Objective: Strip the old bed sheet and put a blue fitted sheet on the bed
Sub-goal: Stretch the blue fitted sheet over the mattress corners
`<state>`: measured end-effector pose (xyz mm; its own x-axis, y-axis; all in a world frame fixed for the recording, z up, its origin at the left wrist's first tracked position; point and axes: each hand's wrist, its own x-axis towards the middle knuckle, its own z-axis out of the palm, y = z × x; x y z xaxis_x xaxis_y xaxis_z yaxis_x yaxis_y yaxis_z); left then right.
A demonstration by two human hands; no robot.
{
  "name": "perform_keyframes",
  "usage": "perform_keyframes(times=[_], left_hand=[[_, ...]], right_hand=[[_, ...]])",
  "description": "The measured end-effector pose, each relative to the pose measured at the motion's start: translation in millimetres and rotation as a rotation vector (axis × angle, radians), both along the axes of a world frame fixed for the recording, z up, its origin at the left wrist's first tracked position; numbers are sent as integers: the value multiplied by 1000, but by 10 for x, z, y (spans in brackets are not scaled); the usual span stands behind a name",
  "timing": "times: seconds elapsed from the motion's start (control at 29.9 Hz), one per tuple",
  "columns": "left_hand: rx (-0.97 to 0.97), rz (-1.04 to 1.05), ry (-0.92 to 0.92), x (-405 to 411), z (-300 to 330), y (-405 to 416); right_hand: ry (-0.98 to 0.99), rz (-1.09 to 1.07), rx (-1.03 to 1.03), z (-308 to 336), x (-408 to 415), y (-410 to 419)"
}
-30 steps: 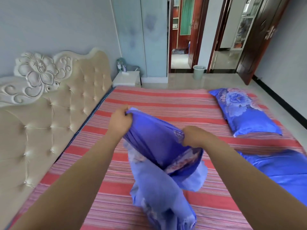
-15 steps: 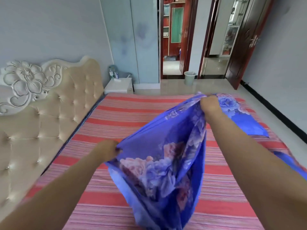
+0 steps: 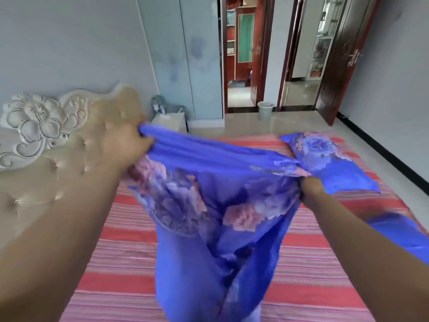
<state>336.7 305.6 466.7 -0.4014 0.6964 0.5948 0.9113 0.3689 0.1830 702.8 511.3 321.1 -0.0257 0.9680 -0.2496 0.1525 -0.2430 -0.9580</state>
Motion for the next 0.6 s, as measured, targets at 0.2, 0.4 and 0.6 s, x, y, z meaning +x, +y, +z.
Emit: perform_keyframes(times=[0.2, 0.4, 0.6], left_hand=[[-940, 105, -25, -16, -1591, -224], [18, 94, -1369, -205, -1549, -40], [-945, -285, -749, 235, -1315, -81]], right_hand=[[-143, -17, 303, 597, 64, 156], [-410, 234, 173, 476, -90, 190], [-198, 266, -51, -371, -83, -55]])
